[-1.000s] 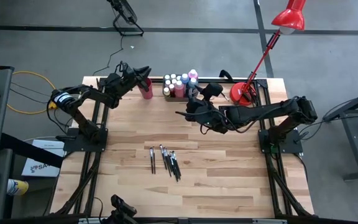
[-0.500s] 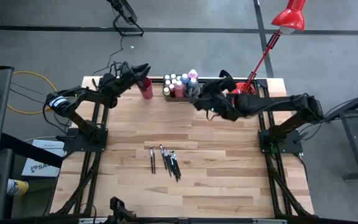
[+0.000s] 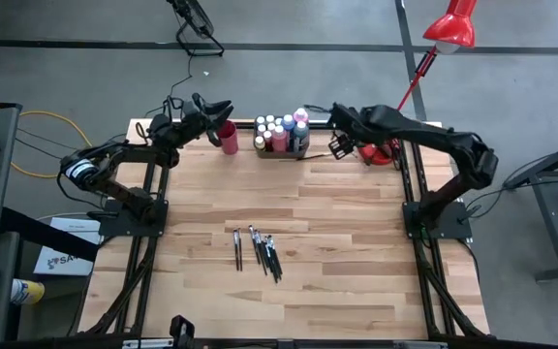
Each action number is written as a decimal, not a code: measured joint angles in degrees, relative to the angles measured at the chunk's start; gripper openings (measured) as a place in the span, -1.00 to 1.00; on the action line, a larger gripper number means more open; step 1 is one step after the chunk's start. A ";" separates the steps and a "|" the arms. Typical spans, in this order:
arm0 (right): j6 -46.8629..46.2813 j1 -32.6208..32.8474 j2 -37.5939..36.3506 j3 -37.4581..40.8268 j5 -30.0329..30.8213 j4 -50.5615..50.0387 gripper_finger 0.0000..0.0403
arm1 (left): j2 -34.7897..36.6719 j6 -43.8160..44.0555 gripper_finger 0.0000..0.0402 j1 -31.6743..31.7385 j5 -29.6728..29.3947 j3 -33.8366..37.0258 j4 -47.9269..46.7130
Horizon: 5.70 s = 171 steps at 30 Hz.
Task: Pick & Place Paint Supplies
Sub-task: Put the black paint brush into the pink cup
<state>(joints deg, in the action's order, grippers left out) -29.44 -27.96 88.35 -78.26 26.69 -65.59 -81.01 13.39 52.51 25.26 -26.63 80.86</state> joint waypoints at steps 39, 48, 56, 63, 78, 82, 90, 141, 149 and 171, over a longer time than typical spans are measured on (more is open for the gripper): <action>14.71 -16.88 22.47 6.25 -21.08 9.75 0.12 | 0.19 2.16 -0.52 0.00 5.33 0.02 -1.06; 16.49 -19.22 24.82 6.05 -23.01 9.69 0.12 | 0.19 2.15 -0.52 0.00 5.49 0.02 -1.79; 23.30 -22.16 24.95 6.12 -24.28 9.56 0.10 | 0.19 2.16 -0.52 0.00 5.49 0.00 -2.00; 26.59 -23.72 25.01 6.16 -25.47 9.56 -0.09 | 0.19 2.56 -0.52 0.00 5.46 0.02 -3.13; 26.05 -22.69 26.94 6.10 -24.08 9.17 -0.52 | 0.19 3.47 -0.52 0.00 5.44 0.02 -3.15; 25.95 -21.76 26.94 6.12 -23.22 9.54 -0.57 | 0.19 3.50 -0.52 0.00 5.44 0.02 -3.15; 23.26 -20.80 26.94 6.16 -23.16 9.87 -0.69 | 0.19 3.65 -0.52 0.00 5.43 0.00 -3.15; 0.34 -2.98 -9.17 6.32 -35.61 -0.75 -0.98 | 0.50 -9.63 -0.52 -0.09 29.42 -17.02 -11.70; -8.20 -0.83 -12.49 6.25 -51.88 20.68 -0.98 | 1.12 -36.02 -0.52 -4.16 33.69 -26.29 -26.27; -27.89 4.41 -11.99 6.23 -54.62 51.17 -0.98 | 1.77 -108.15 0.28 -26.37 -7.13 -30.89 -50.62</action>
<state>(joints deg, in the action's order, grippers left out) -57.34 -23.55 76.36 -72.03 -27.94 -14.42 -79.24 -94.76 26.15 18.13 -57.52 30.24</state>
